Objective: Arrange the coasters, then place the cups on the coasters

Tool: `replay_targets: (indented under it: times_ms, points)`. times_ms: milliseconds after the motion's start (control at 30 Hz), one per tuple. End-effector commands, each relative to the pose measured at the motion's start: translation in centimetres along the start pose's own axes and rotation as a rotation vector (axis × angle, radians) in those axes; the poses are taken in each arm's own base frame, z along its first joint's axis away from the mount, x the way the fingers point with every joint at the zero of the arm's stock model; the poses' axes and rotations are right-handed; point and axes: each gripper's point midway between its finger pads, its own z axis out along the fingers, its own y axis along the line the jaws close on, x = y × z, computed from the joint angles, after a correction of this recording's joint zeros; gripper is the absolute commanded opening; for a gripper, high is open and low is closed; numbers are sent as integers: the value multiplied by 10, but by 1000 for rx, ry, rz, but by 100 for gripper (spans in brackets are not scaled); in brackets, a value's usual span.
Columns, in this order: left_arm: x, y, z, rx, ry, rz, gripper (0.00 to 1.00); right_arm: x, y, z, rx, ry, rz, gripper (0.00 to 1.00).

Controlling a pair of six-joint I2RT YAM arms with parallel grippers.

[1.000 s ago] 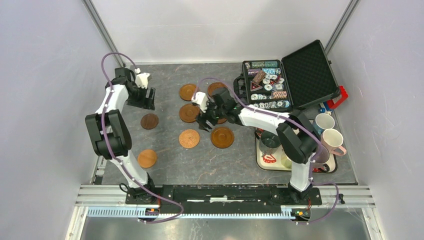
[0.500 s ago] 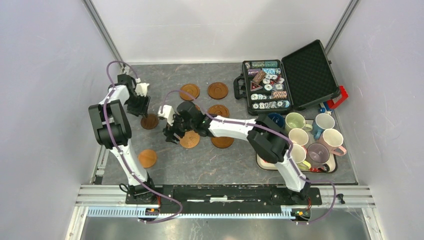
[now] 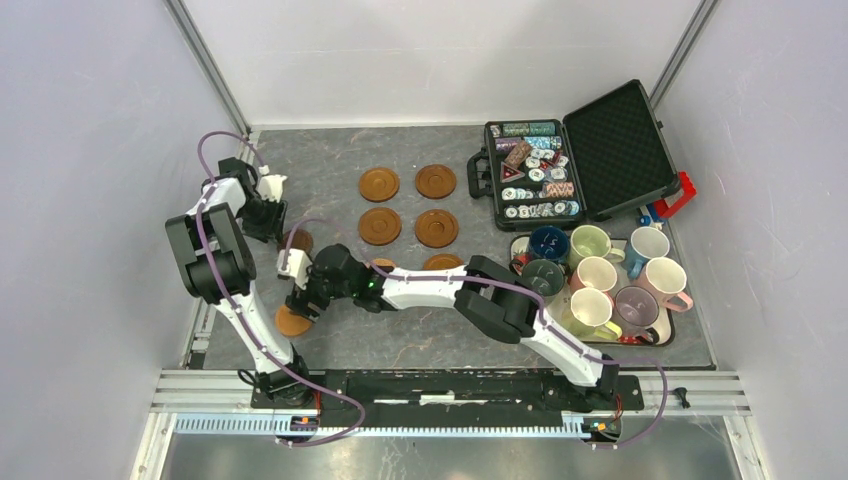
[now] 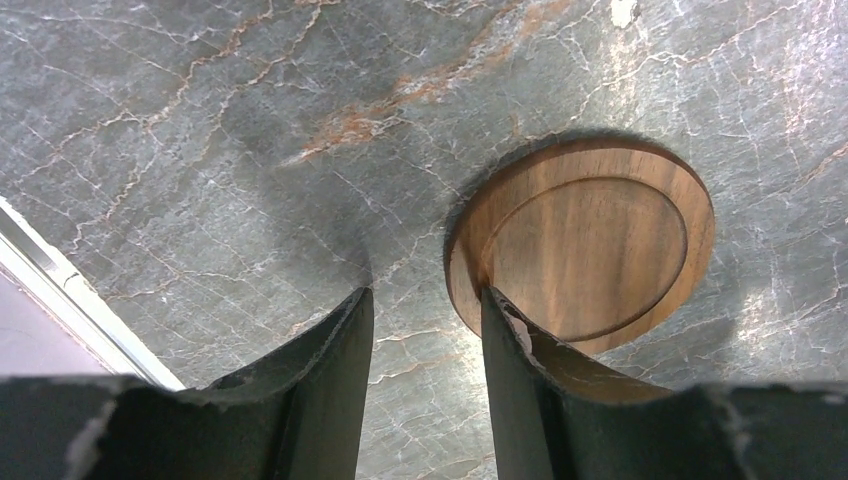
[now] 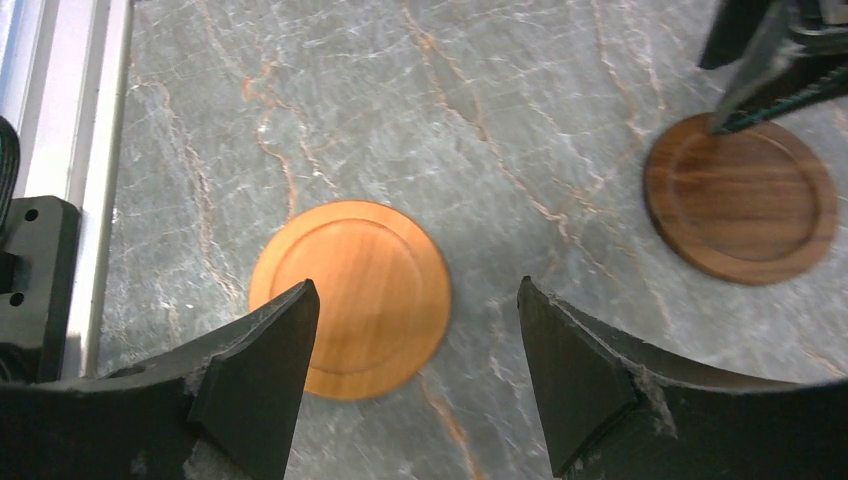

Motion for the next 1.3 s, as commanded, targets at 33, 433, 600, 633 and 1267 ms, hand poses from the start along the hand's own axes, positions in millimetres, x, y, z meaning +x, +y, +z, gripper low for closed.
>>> replay_targets:
  times_ms: [33, 433, 600, 633, 1267]
  points:
    - [20, 5, 1, 5, 59, 45, 51, -13, 8, 16, 27, -70, -66, 79]
    - [6, -4, -13, 48, -14, 64, 55, 53, 12, -1, 10, 153, -125, 65]
    - [-9, -13, -20, 97, -84, 72, 63, 69, 13, -26, 4, 222, -112, 59]
    - [-10, -12, -20, 99, -84, 69, 63, 70, 13, -31, -1, 231, -115, 58]
    - [38, -49, 0, 238, 39, 247, 57, 138, 8, -146, -129, 504, -150, 53]
